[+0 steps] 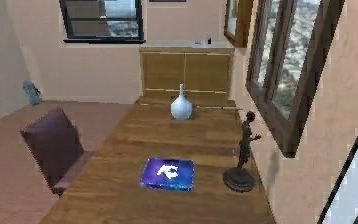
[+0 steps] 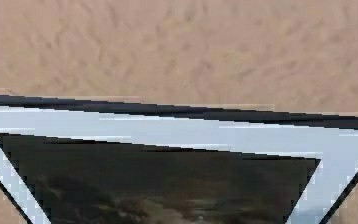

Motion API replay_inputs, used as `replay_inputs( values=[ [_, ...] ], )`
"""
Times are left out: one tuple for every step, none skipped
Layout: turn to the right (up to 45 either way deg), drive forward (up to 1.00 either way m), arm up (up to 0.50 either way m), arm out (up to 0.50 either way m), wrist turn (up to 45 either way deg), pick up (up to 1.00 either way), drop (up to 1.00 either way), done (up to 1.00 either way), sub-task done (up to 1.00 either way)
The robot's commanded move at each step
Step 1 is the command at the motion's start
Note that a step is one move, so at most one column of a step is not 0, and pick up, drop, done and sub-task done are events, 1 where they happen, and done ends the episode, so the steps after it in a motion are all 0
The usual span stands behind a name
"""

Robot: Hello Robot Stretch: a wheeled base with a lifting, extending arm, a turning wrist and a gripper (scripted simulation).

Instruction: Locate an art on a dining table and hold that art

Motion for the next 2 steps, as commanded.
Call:
replay_inputs(
  values=[
    [-45.0,0.00,0.00,0.00,0.0,0.00,0.00,0.00,0.00],
    [-21.0,0.00,0.00,0.00,0.0,0.00,0.00,0.00,0.00]
  ],
)
